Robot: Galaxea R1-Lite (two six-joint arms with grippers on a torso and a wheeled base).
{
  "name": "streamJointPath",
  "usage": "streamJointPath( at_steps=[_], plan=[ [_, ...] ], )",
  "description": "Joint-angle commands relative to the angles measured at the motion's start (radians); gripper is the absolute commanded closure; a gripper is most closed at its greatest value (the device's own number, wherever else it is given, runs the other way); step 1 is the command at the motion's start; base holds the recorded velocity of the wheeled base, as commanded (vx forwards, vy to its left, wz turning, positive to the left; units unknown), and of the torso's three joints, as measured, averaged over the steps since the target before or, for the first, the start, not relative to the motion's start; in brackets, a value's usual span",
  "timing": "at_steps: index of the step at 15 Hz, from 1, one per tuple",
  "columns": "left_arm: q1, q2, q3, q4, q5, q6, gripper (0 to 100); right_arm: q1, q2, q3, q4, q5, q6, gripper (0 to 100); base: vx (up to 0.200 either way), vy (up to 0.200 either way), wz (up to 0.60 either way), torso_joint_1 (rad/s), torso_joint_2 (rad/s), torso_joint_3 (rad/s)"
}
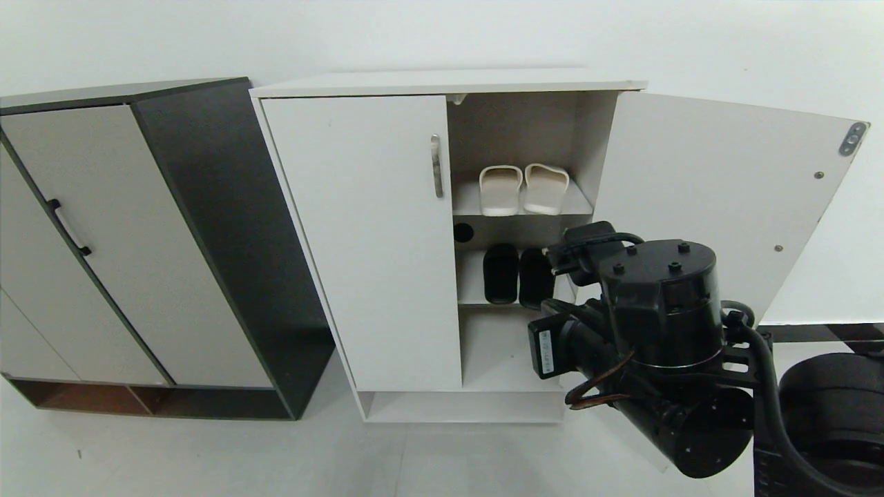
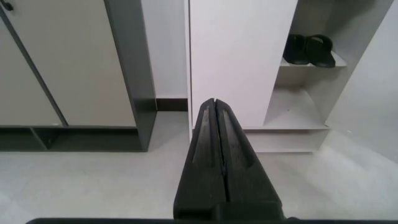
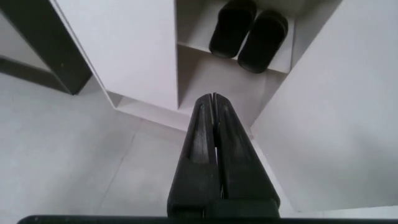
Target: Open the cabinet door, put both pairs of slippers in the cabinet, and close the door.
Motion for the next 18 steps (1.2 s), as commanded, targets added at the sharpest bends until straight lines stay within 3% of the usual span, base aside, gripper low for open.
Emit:
streamJointPath(
  at_steps=[1,10,18],
  plan=[
    [0.000,0.001,0.000,0.000,0.000,0.000,100,-0.001,0.002,0.001,-0.001,0.000,0.000,100,0.000,0.000,0.00,0.000,0.00,0.000],
    [0.000,0.001,0.000,0.000,0.000,-0.002,100,-0.016,0.004,0.001,-0.001,0.013,0.000,100,0.000,0.000,0.00,0.000,0.00,0.000],
    [0.000,0.001,0.000,0.000,0.000,-0.002,100,-0.015,0.001,0.003,-0.001,0.013,0.000,100,0.000,0.000,0.00,0.050,-0.37,-0.336]
  ],
)
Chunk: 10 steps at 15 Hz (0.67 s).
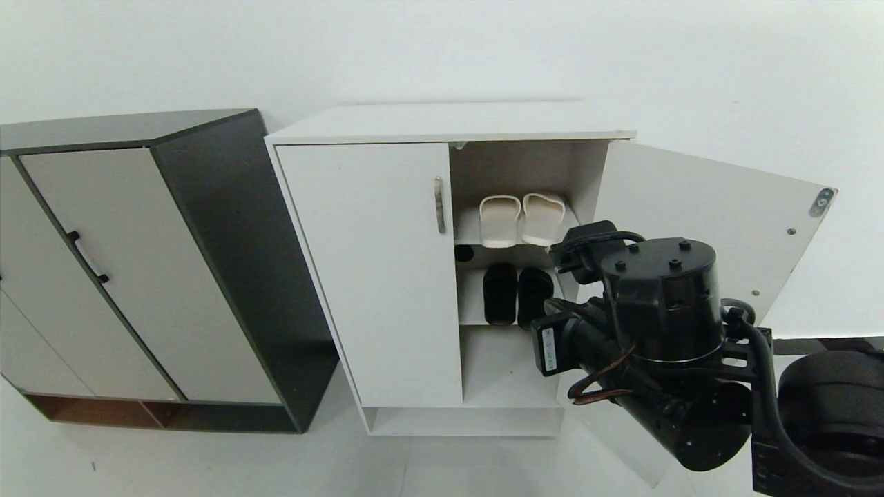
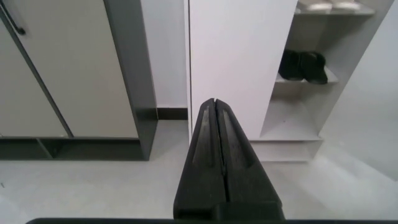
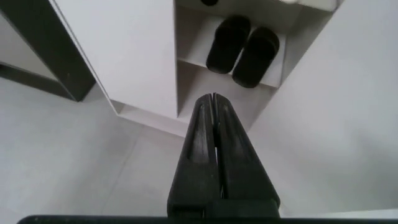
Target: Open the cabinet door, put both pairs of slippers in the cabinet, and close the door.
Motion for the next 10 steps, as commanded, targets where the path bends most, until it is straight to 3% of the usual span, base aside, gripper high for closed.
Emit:
streamJointPath(
  at_steps=[1,10],
  plan=[
    [0.001,0.001,0.000,0.000,0.000,0.000,100,0.001,0.000,0.000,-0.001,0.000,0.000,100,0.000,0.000,0.00,0.119,-0.46,-0.349],
    [0.001,0.001,0.000,0.000,0.000,0.000,100,-0.002,0.000,0.000,-0.001,0.001,0.000,100,0.000,0.000,0.00,0.147,-0.47,-0.324]
  ],
)
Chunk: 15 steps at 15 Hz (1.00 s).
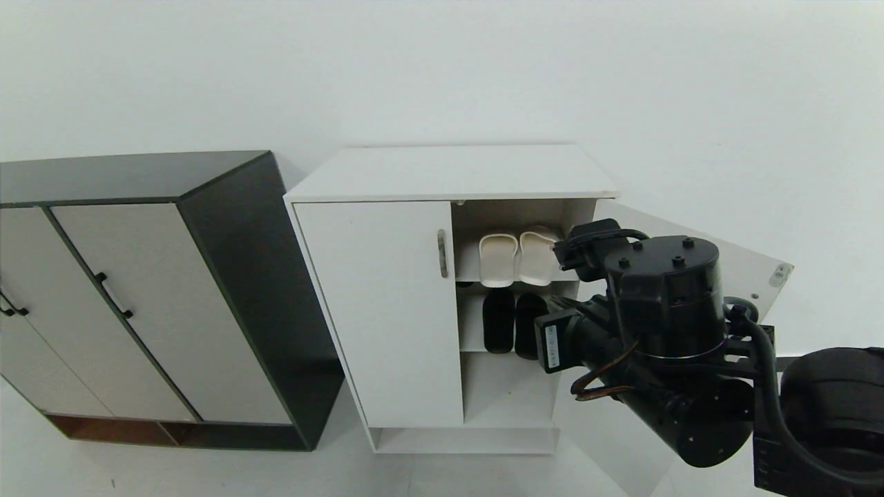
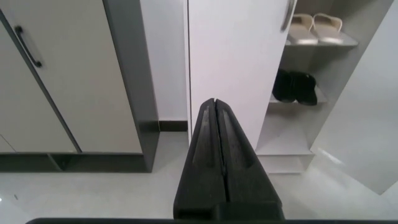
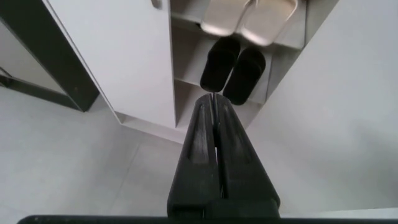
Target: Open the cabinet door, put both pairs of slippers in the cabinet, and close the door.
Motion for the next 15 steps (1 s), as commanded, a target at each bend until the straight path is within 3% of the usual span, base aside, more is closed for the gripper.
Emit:
streamJointPath(
  at_steps=[1,5,8,13,15],
  plan=[
    [0.001,0.001,0.000,0.000,0.000,-0.001,100,0.001,0.000,0.001,-0.001,0.001,0.000,100,0.000,0.000,0.00,0.188,-0.50,-0.305],
    [-0.001,0.001,0.000,0.000,0.000,-0.001,100,0.001,0.000,0.001,-0.002,0.003,0.000,100,0.000,0.000,0.00,0.203,-0.51,-0.310],
    [0.001,0.001,0.000,0.000,0.000,-0.001,100,-0.005,-0.003,0.020,-0.017,0.064,0.000,100,0.000,0.000,0.00,0.193,-0.48,-0.289],
    [0.001,0.001,0.000,0.000,0.000,-0.001,100,-0.010,-0.003,0.024,-0.036,0.084,-0.002,100,0.000,0.000,0.00,0.039,-0.08,-0.048],
    [0.001,0.001,0.000,0.000,0.000,-0.001,100,-0.010,-0.001,0.024,-0.034,0.084,-0.003,100,0.000,0.000,-0.60,0.005,0.00,0.000]
  ],
)
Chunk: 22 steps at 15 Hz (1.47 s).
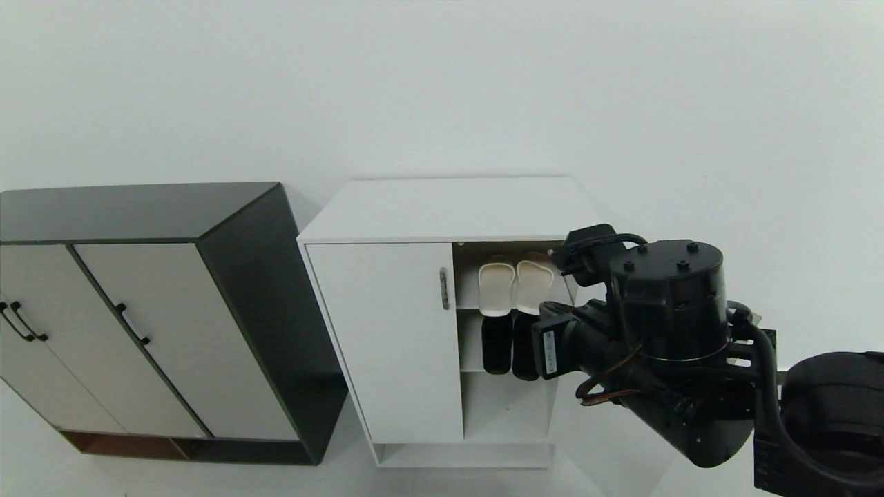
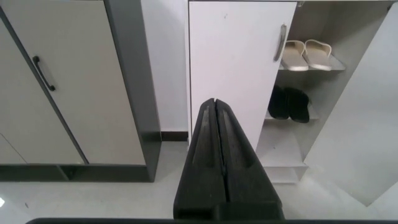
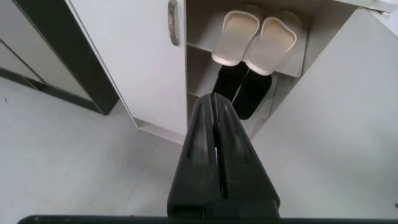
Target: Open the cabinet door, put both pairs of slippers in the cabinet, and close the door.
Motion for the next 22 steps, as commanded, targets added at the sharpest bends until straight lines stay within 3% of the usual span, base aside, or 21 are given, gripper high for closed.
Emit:
streamJointPath(
  at_steps=[1,6,9,15,22],
  plan=[
    [0.000,0.001,0.000,0.000,0.000,0.000,100,0.001,0.001,0.000,0.000,-0.001,0.000,100,0.000,0.000,-0.60,-0.002,-0.01,0.002],
    [0.000,0.001,0.000,0.000,0.001,0.000,100,-0.035,0.005,0.000,-0.001,0.002,-0.011,100,0.000,0.000,-0.60,0.004,0.00,0.000],
    [0.000,0.001,0.000,0.000,0.001,0.000,100,-0.090,0.018,-0.028,0.003,-0.008,-0.027,100,0.000,0.000,0.00,0.000,0.00,0.000],
    [0.000,0.001,0.000,0.000,-0.002,0.001,100,-0.246,0.074,-0.236,0.160,-0.024,0.050,100,-0.033,0.000,0.00,0.001,0.00,0.000],
    [-0.001,0.001,0.000,0.000,-0.002,0.001,100,-0.364,0.249,-0.437,0.178,-0.015,0.047,100,-0.029,0.000,0.00,0.000,0.00,0.000]
  ],
)
